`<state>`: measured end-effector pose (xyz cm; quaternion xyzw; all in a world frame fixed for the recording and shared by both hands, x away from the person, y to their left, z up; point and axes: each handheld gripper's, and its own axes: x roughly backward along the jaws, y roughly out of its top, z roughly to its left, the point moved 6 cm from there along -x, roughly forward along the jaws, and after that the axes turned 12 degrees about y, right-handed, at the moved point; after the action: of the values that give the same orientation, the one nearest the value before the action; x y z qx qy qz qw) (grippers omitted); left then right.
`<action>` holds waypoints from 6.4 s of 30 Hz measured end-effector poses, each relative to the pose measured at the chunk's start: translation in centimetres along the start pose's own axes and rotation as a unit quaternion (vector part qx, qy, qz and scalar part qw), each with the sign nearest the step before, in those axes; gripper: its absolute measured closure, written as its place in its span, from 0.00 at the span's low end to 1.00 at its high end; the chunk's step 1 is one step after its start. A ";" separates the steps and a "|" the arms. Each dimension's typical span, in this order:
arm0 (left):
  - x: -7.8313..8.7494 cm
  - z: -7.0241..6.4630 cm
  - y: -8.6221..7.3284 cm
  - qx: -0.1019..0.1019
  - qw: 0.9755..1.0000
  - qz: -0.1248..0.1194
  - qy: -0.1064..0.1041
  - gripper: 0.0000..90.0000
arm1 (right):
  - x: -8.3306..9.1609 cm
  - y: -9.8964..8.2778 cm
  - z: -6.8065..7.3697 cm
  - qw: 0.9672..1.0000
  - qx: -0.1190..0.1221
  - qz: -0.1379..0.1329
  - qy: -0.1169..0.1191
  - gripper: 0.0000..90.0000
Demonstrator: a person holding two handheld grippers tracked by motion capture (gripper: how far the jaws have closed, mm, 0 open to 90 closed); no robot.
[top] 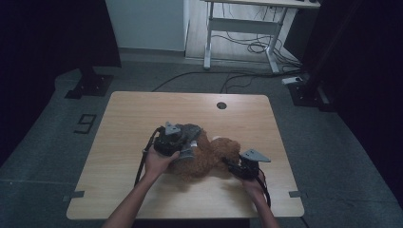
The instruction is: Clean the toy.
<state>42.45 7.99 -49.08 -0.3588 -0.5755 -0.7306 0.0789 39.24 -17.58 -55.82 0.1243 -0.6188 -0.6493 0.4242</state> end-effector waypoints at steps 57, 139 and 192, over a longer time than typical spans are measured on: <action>-1.5 -6.6 3.2 -0.023 0.998 -0.003 -0.064 0.84 | 0.2 -0.2 -0.2 1.000 0.004 -0.006 0.003 0.56; 4.6 -5.7 -5.3 -0.043 0.996 -0.062 -0.055 0.85 | 1.0 5.5 0.1 0.995 -0.015 0.055 0.082 0.01; 4.3 -2.9 1.1 -0.049 0.995 -0.084 -0.016 0.84 | -0.5 1.4 -0.8 0.999 -0.030 -0.031 0.028 0.40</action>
<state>38.62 6.30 -45.83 -0.3242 -0.5680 -0.7564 -0.0100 40.65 -17.59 -54.93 0.1488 -0.5825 -0.6768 0.4249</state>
